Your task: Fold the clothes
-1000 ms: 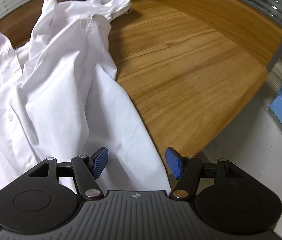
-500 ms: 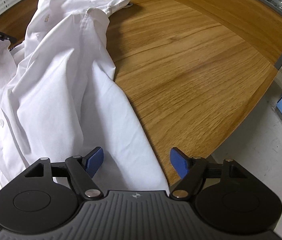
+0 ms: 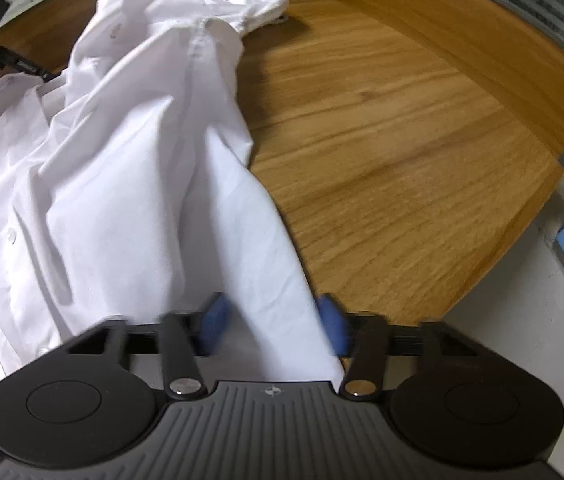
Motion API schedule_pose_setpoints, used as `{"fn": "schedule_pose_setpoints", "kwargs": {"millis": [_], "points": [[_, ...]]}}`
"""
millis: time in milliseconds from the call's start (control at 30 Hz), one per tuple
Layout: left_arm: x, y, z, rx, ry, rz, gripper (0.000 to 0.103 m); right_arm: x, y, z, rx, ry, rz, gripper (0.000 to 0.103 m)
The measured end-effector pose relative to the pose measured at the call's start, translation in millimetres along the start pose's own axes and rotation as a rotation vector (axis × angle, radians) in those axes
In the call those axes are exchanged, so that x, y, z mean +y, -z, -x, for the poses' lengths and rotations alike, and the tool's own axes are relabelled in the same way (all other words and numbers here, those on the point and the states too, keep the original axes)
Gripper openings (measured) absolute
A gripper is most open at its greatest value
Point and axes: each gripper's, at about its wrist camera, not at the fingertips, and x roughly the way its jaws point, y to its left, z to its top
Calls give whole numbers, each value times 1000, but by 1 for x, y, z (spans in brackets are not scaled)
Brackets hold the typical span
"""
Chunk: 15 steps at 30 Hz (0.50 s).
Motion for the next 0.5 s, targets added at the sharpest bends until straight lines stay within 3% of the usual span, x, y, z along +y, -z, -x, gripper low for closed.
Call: {"fn": "schedule_pose_setpoints", "kwargs": {"millis": [33, 67, 333, 500], "points": [[-1, -1, 0, 3, -12, -2, 44, 2, 0, 1, -1, 1, 10, 10], [-3, -2, 0, 7, -23, -4, 43, 3, -1, 2, 1, 0, 15, 3], [-1, -9, -5, 29, -105, -7, 43, -25, -5, 40, -47, 169, -42, 1], [-4, -11, -7, 24, -155, -2, 44, -68, 8, 50, -6, 308, -142, 0]]}}
